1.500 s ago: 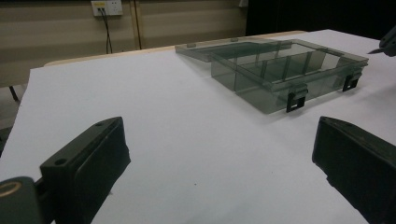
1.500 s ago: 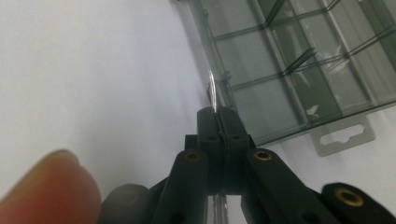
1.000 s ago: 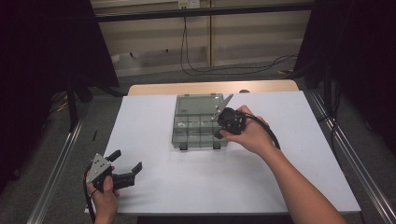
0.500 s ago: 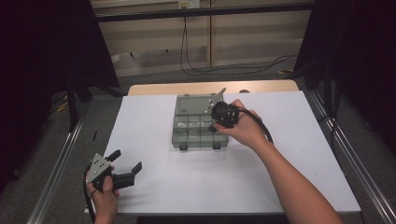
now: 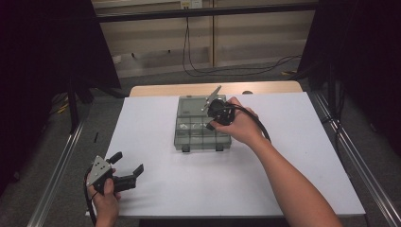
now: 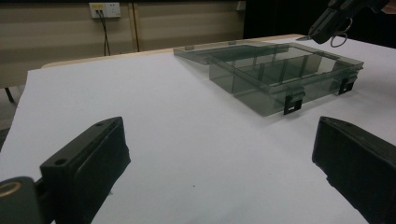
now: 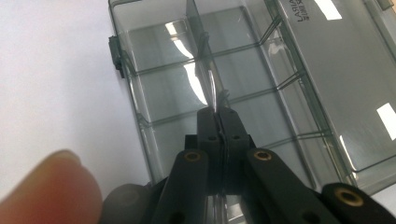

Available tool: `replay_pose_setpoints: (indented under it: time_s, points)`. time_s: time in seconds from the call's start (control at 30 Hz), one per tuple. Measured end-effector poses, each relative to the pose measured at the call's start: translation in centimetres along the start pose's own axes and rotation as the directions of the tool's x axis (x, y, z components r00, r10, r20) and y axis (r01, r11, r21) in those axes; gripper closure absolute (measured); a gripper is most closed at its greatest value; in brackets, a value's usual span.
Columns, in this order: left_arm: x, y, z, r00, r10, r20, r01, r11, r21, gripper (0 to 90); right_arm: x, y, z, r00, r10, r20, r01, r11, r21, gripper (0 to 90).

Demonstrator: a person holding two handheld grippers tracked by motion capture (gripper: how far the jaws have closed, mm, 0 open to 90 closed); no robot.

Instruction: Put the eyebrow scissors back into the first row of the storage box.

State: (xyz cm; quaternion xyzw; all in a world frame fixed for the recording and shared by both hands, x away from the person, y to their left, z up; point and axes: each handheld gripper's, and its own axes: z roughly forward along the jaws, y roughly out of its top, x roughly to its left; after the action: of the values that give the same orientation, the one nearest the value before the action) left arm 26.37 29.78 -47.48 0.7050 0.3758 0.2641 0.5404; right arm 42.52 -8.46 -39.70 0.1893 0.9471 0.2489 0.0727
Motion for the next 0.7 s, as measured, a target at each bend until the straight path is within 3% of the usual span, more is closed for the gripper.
replay_pose_setpoints:
  time_s: [0.37, 0.43, 0.7]
  points:
    - [0.1, 0.0, 0.0, 1.0, 0.002, 0.0, -0.002, 1.0, 0.005, 3.4, -0.8, 0.9, 1.2, 0.9998, 0.016, 0.013, -0.016, 1.0, -0.003, 89.1]
    - [0.0, 0.0, 0.0, 1.0, -0.002, -0.004, 0.002, 1.0, 0.003, 3.4, -1.0, 1.4, 1.5, 0.9998, -0.001, 0.019, 0.001, 1.0, 0.005, 89.1]
    - [0.0, 0.0, 0.0, 0.9998, -0.02, -0.005, 0.02, 0.9997, -0.011, 3.4, -1.6, 2.1, 2.4, 0.999, 0.003, 0.044, -0.004, 1.0, 0.023, 89.1]
